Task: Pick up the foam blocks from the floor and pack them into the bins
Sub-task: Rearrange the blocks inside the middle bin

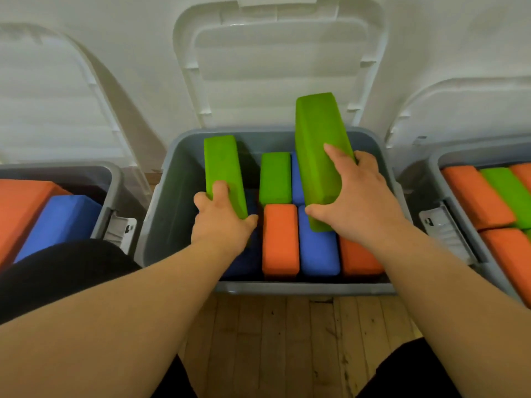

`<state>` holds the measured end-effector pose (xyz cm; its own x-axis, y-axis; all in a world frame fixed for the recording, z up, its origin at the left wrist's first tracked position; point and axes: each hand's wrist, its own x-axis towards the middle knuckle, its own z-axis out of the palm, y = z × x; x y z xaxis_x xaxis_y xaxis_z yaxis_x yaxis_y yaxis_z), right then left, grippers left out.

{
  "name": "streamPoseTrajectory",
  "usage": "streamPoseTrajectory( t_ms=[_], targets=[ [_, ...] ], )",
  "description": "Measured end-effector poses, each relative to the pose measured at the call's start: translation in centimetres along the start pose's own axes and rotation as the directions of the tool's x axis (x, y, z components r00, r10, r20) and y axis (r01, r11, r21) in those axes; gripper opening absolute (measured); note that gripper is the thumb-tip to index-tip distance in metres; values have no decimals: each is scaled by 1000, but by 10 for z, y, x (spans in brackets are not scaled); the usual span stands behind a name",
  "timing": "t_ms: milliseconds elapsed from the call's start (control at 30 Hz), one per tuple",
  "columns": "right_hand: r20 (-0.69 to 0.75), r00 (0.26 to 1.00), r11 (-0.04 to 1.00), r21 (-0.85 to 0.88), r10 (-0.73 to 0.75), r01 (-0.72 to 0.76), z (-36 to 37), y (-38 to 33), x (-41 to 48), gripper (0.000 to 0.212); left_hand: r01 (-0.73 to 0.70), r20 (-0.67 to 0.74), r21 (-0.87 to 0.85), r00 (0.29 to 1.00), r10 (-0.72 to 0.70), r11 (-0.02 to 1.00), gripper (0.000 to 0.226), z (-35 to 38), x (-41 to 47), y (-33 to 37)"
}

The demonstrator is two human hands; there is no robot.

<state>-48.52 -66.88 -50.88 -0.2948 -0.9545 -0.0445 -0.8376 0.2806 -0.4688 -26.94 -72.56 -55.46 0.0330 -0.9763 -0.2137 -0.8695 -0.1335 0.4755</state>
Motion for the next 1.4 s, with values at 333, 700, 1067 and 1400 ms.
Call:
streamPoseTrajectory(
  t_ms=[333, 700, 1067, 1400],
  targets=[
    [-46, 983, 917, 371, 177, -148, -14, 29, 12, 102, -258, -272, -565, 955, 119, 783, 31, -75, -14, 37],
    [465, 876, 229, 845, 128, -482, -33, 57, 9, 84, 74, 76, -921, 997, -10, 382, 46, -46, -8, 80],
    [244, 965, 975, 220, -93, 39, -35, 39, 7, 126, -129, 338, -399, 900, 276, 908, 73, -16, -13, 72],
    [-205, 852, 857, 94, -481, 507, -10, -49, -9, 69, 74, 207, -115, 977, -49, 991, 84, -39, 8, -22]
  ],
)
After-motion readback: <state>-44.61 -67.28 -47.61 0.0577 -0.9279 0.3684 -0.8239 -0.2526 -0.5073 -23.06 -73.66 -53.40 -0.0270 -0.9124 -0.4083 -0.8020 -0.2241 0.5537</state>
